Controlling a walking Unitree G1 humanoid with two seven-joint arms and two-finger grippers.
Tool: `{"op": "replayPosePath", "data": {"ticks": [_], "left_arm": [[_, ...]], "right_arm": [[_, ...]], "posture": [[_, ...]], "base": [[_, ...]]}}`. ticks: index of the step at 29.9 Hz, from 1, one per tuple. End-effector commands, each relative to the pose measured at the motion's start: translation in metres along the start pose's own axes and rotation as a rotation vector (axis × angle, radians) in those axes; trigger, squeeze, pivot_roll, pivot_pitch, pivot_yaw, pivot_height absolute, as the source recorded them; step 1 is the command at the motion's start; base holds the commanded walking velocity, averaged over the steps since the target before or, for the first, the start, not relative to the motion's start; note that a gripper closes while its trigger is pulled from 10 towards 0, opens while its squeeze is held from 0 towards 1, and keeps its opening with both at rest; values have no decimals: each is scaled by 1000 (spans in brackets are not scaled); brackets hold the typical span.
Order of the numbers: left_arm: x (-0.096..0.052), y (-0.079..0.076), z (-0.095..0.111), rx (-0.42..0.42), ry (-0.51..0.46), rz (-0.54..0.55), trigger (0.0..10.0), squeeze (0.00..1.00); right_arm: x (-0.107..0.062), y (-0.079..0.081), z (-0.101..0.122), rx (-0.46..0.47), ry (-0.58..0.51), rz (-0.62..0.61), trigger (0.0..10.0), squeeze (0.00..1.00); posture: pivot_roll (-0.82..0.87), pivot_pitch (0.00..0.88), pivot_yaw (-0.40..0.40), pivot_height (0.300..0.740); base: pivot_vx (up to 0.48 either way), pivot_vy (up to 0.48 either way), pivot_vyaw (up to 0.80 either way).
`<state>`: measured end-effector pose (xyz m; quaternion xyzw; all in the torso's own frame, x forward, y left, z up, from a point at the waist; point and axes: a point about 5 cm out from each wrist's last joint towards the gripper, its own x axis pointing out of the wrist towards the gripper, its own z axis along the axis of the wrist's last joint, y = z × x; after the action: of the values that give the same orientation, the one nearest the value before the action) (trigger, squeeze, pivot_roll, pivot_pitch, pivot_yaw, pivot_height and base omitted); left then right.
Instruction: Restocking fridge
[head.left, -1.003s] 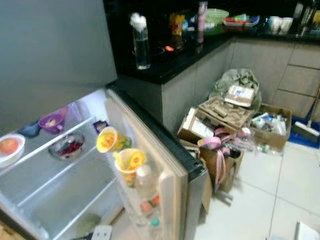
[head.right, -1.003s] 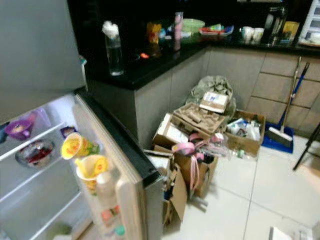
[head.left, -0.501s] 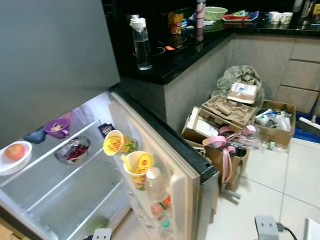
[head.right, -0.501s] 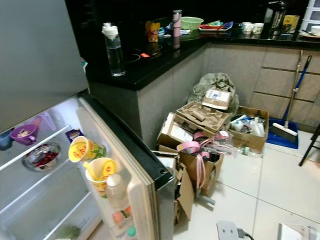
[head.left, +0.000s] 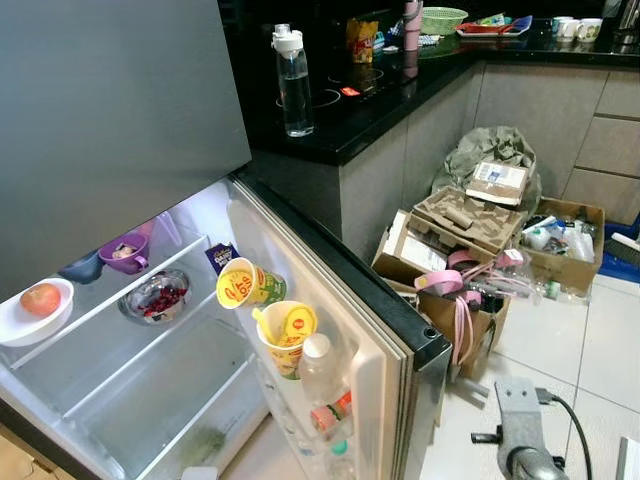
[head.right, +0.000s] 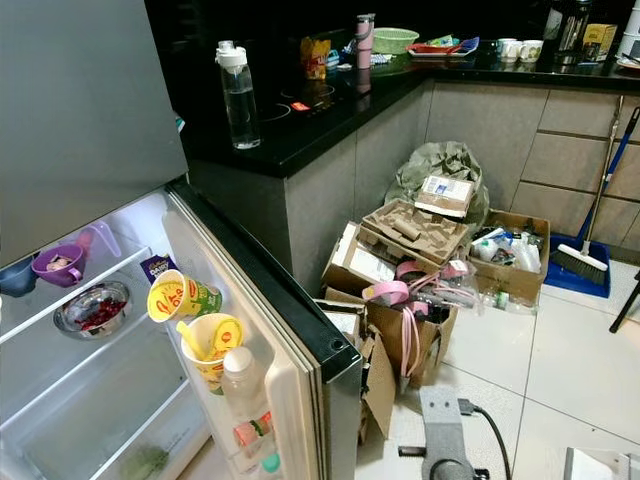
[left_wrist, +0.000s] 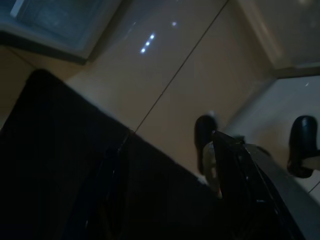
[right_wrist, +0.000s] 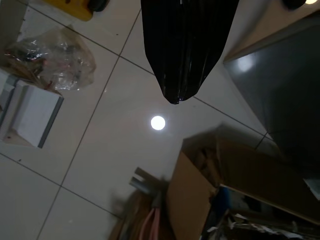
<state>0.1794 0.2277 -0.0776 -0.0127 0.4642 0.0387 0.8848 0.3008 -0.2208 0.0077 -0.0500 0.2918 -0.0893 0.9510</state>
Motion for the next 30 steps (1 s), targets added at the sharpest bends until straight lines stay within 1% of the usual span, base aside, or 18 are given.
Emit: {"op": "replayPosePath", "data": {"ticks": [1,3,6,7,8,12,15,17,18,19,20,21,22,23,24,26,28,30], "left_arm": [[-4,12,-12,18,46,31,10000,0],[-5,13,-16,24,56,34,10000,0],[-7,16,-26,45,88,38,10000,0],[-7,16,-26,45,88,38,10000,0],[-9,18,-33,59,109,40,10000,0],[-12,19,-42,73,134,44,10000,0],[-17,19,-60,78,166,42,10000,0],[-20,14,-73,80,186,39,10000,0],[-20,14,-73,80,186,39,10000,0],[-21,11,-79,79,195,35,10000,0],[-21,11,-79,79,195,35,10000,0],[-22,9,-81,79,197,33,10000,0],[-22,9,-81,79,197,33,10000,0],[-22,7,-82,78,199,30,10000,0],[-22,7,-82,78,199,30,10000,0],[-22,6,-82,78,198,28,10000,0],[-21,7,-80,78,196,28,10000,0],[-21,8,-79,78,194,28,10000,0]], "right_arm": [[0,9,-1,52,27,25,10000,0],[2,18,7,95,15,60,10000,0],[1,49,21,141,0,198,10000,0],[1,49,21,141,0,198,10000,0],[-1,67,29,138,-3,280,10000,0],[-5,91,39,110,-4,382,10000,0],[-11,116,50,62,-7,496,10000,0],[-22,147,64,31,-18,642,10000,0],[-22,147,64,31,-18,642,10000,0],[-37,178,80,34,-38,809,10000,0],[-37,178,80,34,-38,809,10000,0],[-51,198,92,71,-60,941,10000,0],[-51,198,92,71,-60,941,10000,0],[-76,222,112,190,-84,1161,10000,0],[-76,222,112,190,-84,1161,10000,0],[-117,243,141,351,-137,1496,10000,0],[-136,246,152,392,-178,1628,10000,0],[-142,245,155,399,-193,1670,10000,0]], "posture": [[-119,121,87,740],[-119,121,87,740],[-115,121,83,740],[-115,121,83,740],[-116,120,82,740],[-117,121,81,740],[-120,121,80,740],[-122,122,76,740],[-122,122,76,740],[-121,121,73,740],[-121,121,73,740],[-121,121,72,740],[-121,121,72,740],[-118,120,70,740],[-118,120,70,740],[-114,119,66,740],[-113,119,66,740],[-115,118,66,740]], "base": [[0,0,0],[0,0,0],[0,0,0],[0,0,0],[0,0,0],[0,0,0],[0,0,0],[0,0,0],[0,0,0],[0,0,0],[0,0,0],[0,0,0],[0,0,0],[0,0,0],[0,0,0],[0,0,0],[0,0,0],[0,0,0]]}}
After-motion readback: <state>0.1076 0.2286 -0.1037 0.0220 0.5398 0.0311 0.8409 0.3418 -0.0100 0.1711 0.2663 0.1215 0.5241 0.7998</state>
